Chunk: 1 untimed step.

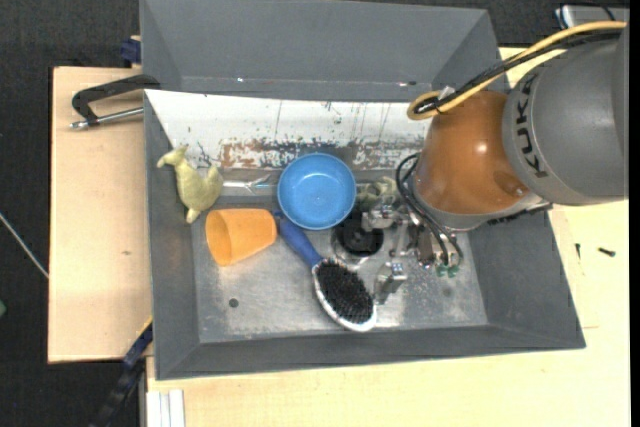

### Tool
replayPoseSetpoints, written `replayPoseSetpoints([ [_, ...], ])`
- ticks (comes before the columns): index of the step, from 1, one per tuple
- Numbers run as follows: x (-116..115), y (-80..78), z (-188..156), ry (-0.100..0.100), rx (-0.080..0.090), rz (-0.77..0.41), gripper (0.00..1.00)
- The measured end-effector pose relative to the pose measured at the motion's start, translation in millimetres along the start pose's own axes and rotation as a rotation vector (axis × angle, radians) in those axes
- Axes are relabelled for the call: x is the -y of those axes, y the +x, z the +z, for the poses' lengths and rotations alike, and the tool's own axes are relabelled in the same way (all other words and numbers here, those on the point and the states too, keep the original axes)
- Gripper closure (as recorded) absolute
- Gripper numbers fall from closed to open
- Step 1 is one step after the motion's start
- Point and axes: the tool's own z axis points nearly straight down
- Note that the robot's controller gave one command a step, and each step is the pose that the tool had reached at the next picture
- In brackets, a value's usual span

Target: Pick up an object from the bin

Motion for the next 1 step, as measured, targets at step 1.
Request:
replayPoseSetpoints([
  [1,-0.4,-3.8,-1.5,0.000,0.013,-0.001,1.00],
])
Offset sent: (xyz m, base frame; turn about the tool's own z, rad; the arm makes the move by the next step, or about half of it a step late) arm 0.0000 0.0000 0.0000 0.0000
